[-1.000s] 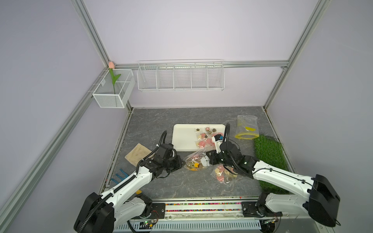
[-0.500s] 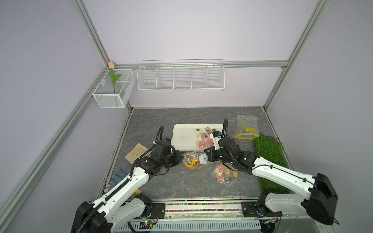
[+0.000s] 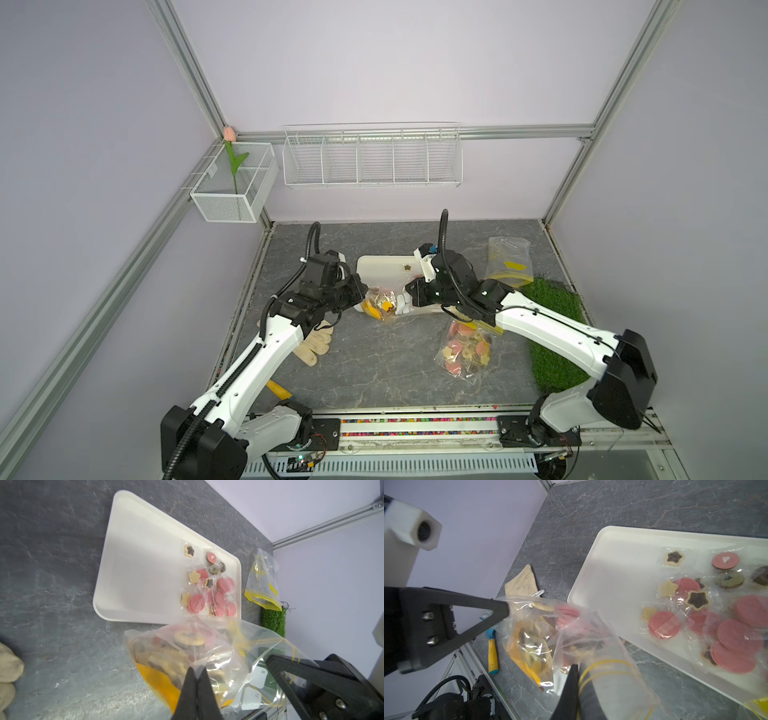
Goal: Pour cookies out of the ziploc bag
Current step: 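Pour the cookies out of the ziploc bag onto the tray.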
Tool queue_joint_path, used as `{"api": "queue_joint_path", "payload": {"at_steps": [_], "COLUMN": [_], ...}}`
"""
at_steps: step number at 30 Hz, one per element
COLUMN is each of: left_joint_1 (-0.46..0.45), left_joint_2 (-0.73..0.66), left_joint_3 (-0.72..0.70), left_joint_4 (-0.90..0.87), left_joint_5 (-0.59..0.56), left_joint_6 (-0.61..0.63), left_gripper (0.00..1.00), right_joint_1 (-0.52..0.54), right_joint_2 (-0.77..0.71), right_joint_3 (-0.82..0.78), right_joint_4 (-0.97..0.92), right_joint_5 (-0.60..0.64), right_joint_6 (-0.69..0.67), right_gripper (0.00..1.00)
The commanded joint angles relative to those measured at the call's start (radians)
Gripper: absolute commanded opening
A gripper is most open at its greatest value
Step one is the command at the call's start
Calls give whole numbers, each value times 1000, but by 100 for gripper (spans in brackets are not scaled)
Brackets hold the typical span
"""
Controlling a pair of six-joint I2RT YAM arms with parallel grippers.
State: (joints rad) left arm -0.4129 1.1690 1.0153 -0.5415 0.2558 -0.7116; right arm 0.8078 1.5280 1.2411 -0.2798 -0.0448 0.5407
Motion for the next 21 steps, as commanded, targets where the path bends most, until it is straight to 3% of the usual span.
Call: {"api": "queue_joint_path", "payload": {"at_steps": [1,8,14,21], "left_joint_1": [45,139,160,155], "left_joint_2": [47,188,250,325], "left_joint_3": [84,159,172,184], "left_joint_4": [3,35,104,149], "left_joint_5": [17,74,60,152], "left_joint_6": [75,136,166,132], "left_gripper": [0,0,0,0], "right_joint_1": [-32,-96,-105,-156], "right_joint_2": [70,267,400,424], "right_joint_3": [47,98,138,81], "right_joint_4": [27,222,341,404], "right_joint_5": [-78,-230,-283,-302], "right_joint_6": [-40,5,4,56], "right_gripper": [7,7,7,7]}}
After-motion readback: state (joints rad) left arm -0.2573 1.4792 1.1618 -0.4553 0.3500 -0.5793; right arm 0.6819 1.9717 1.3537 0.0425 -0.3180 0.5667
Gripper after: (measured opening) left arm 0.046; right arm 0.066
